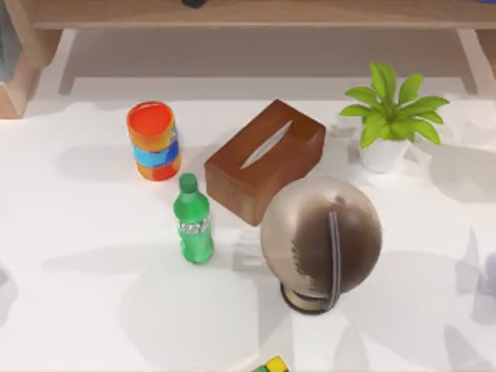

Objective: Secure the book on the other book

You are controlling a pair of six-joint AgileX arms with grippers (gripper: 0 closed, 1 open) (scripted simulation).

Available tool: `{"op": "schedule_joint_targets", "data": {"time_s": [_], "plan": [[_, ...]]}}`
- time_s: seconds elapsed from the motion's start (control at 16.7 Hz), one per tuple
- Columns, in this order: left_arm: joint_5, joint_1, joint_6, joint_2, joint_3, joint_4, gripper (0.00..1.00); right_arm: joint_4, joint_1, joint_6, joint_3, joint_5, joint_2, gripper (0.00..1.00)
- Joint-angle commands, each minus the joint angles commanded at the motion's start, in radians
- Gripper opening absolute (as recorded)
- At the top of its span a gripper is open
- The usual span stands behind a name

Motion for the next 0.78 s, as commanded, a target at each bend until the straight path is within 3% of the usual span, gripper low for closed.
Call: {"op": "schedule_joint_targets", "data": {"time_s": [0.42,0.78], "plan": [[0.0,0.0,0.0,0.0,0.0,0.0,0.98,0.0,0.0,0.0,0.0,0.0,0.0,1.0],[0.0,0.0,0.0,0.0,0.0,0.0,1.0,0.0,0.0,0.0,0.0,0.0,0.0,1.0]]}}
